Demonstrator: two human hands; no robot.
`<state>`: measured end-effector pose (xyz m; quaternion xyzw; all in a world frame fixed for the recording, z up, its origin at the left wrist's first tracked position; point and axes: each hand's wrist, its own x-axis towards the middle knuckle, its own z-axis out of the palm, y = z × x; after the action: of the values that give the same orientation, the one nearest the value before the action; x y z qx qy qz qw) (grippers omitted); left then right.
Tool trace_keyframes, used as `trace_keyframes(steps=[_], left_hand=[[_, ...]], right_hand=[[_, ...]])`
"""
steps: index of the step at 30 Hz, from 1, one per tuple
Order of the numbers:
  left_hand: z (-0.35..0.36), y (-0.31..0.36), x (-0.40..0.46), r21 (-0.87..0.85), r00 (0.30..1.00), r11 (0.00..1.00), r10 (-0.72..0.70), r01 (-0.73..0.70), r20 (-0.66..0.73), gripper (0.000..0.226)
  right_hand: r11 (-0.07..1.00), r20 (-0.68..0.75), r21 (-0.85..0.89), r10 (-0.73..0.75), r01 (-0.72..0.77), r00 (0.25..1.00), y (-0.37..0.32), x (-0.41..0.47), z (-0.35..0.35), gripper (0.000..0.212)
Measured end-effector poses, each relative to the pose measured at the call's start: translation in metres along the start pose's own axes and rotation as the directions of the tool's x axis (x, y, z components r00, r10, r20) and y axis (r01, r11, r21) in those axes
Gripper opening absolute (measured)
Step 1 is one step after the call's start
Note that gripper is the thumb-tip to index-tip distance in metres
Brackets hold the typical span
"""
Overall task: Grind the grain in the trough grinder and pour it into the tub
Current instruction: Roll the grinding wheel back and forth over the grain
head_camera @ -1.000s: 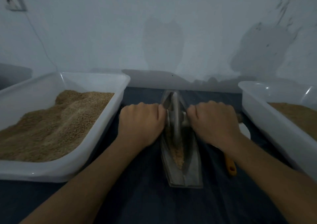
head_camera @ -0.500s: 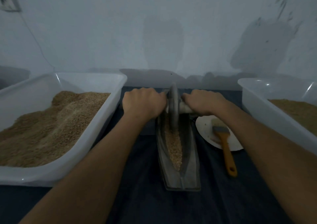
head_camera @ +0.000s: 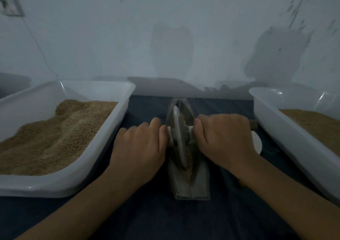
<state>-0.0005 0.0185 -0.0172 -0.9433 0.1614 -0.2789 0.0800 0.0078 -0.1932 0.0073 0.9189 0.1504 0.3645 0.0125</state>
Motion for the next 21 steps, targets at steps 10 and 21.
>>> trace_keyframes(steps=[10, 21], left_hand=[[0.027, -0.009, 0.11, -0.023, 0.979, 0.997, -0.062, 0.068, 0.196, 0.038], [-0.008, 0.001, -0.001, -0.141, 0.998, 0.99, -0.036, 0.027, -0.059, 0.041]], right_hand=[[0.98, 0.603, 0.029, 0.139, -0.197, 0.785, 0.047, 0.079, 0.058, 0.041], [0.998, -0.039, 0.043, 0.051, -0.049, 0.998, 0.002, -0.019, -0.006, 0.042]])
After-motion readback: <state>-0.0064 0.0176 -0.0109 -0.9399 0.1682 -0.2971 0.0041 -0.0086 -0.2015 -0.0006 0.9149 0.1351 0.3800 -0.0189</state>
